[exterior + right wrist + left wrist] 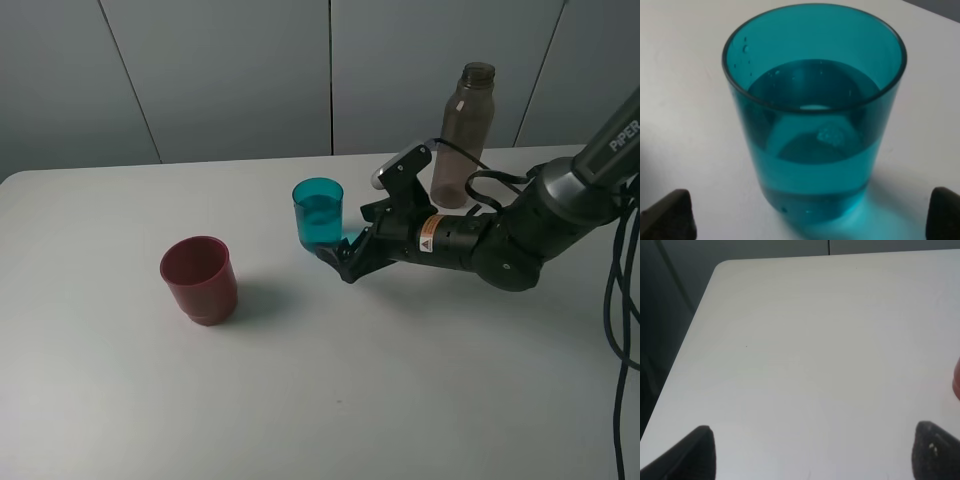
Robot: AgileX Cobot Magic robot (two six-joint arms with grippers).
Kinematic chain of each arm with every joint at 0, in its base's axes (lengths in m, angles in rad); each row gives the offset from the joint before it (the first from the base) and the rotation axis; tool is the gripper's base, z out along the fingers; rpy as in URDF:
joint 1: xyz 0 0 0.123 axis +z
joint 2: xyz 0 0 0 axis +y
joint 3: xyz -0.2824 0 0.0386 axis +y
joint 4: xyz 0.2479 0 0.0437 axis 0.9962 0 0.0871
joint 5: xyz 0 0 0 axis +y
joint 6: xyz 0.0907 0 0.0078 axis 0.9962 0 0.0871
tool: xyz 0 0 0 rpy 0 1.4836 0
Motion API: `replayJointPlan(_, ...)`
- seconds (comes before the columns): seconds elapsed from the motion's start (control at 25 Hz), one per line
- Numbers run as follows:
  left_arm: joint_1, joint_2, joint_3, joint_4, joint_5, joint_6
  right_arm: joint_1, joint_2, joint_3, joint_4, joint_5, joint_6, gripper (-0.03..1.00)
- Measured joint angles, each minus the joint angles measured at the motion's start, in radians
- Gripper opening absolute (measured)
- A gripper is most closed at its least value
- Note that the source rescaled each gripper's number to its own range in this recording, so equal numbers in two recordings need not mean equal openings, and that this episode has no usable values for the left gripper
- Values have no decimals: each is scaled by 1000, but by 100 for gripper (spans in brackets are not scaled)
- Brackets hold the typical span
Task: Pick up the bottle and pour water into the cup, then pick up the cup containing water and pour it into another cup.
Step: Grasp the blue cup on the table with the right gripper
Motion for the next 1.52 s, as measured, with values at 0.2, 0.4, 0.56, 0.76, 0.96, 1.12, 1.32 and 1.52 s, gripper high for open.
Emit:
replayJointPlan(0.2, 0, 0, 0, 0, 0, 0, 0, 35, -39, 0, 0, 0, 99)
replayJointPlan(0.4, 0, 0, 0, 0, 0, 0, 2, 42, -55, 0, -29, -9, 99)
replayJointPlan(0.56, 0, 0, 0, 0, 0, 0, 2, 46, -55, -4, -67, -27, 99)
replayJointPlan(0.76, 0, 0, 0, 0, 0, 0, 2, 50, -55, -4, -95, -74, 99)
replayJointPlan(0.96, 0, 0, 0, 0, 0, 0, 2, 50, -55, 10, -117, -87, 99)
replayJointPlan(1.12, 0, 0, 0, 0, 0, 0, 2, 50, -55, 22, -123, -97, 99)
replayJointPlan(1.32, 0, 0, 0, 0, 0, 0, 2, 60, -55, 24, -158, -104, 99)
replayJointPlan(1.52, 0, 0, 0, 0, 0, 0, 2, 114, -85, 22, -215, -105, 99)
